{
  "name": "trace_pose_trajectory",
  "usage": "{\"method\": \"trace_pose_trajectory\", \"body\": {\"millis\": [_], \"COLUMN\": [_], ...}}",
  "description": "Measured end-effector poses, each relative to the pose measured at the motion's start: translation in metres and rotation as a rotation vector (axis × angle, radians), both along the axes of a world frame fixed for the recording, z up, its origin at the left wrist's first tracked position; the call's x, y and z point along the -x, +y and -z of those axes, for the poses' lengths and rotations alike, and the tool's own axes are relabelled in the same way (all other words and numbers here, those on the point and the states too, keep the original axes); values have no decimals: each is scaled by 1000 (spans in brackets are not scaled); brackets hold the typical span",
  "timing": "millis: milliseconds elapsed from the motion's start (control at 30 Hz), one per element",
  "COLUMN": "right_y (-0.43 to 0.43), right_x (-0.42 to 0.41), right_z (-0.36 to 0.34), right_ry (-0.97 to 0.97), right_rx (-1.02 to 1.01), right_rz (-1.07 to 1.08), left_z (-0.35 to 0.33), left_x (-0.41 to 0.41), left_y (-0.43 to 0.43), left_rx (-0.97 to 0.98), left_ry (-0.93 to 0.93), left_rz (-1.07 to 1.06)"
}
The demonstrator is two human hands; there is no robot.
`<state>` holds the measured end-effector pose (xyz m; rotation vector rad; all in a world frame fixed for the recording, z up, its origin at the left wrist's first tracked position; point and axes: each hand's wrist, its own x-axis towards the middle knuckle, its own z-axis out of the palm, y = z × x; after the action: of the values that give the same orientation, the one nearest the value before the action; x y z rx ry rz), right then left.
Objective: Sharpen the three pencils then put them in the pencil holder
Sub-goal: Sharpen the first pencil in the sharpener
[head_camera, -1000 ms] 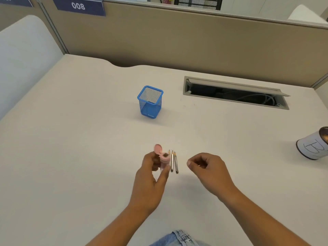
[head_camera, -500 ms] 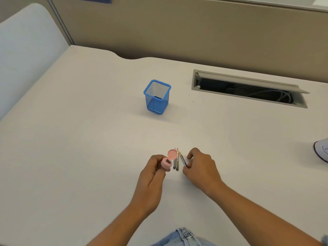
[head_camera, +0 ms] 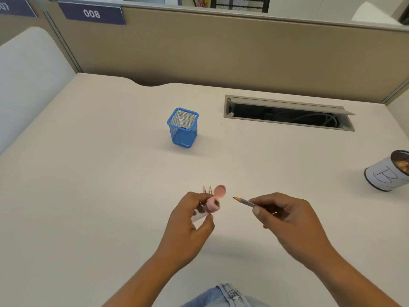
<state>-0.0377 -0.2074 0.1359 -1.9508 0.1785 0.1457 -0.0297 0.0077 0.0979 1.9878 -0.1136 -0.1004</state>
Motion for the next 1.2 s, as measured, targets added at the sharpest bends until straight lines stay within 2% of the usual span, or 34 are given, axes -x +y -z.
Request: {"method": "trace_pose_trajectory", "body": {"millis": [100,233,567,733,867,1067,1200], "right_y": [0,-1,-14,-19,-24,-26,-27], "right_x": [17,28,44,45,44,41,38], "right_z": [-17,-25,-32,-28,-27,-28,-25], "right_ry": [-56,-99,-280,-479,-600,-553,-541], "right_rx": [-19,52,232,332,337,543,694], "right_rz": [-11,-5,-102,-154,-158,-339,-342], "left_z": [-9,-19,-26,-37,-42,-44,-49], "left_x": [4,9,18,21,22,23,25], "left_y": [-6,-13,-24,-24,-23,-21,-21], "left_rx": [-7,-5,-127,-74,-81,-107,-87], "left_ry": [-78,-165,-234,-116,-97,-39,-29], "left_rz": [25,60,180,299,332,276,351]}}
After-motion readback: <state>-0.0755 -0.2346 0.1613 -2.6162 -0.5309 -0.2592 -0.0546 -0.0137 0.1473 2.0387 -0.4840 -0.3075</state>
